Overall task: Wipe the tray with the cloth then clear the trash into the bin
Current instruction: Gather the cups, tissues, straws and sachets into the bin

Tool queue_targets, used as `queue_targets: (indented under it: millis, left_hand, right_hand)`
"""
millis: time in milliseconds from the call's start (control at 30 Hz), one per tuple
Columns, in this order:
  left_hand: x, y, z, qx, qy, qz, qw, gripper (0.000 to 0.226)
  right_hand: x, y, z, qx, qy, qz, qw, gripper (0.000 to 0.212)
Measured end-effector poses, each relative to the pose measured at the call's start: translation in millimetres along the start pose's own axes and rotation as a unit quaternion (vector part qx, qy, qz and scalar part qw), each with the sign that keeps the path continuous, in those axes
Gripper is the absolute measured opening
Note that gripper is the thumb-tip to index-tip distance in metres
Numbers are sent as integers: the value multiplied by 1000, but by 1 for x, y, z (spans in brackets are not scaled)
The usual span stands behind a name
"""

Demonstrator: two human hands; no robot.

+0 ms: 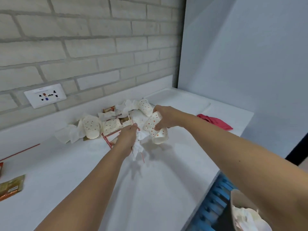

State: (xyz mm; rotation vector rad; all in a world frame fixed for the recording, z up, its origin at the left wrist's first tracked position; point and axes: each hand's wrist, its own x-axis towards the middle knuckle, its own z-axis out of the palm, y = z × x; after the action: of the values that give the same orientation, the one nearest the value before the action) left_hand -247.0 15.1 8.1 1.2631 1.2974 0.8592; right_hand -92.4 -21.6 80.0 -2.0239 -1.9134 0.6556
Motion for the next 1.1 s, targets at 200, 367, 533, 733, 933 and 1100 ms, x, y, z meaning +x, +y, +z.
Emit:
queue_targets:
  millis: [200,367,533,733,933,1100]
  left_hand:
    - [-31,12,105,38,-69,1,997,32]
    - [-66,9,190,63,-129,3,990,34]
    - [-105,-7,266,86,-176,-21,980,34]
    - [-132,-49,317,125,-191,-67,971,30]
    - [-146,-86,336,166,-205,-71,962,32]
    - [-144,-104,339,182,-202,-56,961,34]
  right_hand:
    - [-52,82,-41,-27,-1,55,998,54]
    - [-97,154,-61,-57,-19,105,993,49]
    - [-140,229,-61,-57,-40,165,984,38]
    - [-177,308,-16,-52,-65,226,970,34]
    - [-198,372,73,-4,-62,261,963,28]
    - [-203,390,128,44,-97,293,950,21]
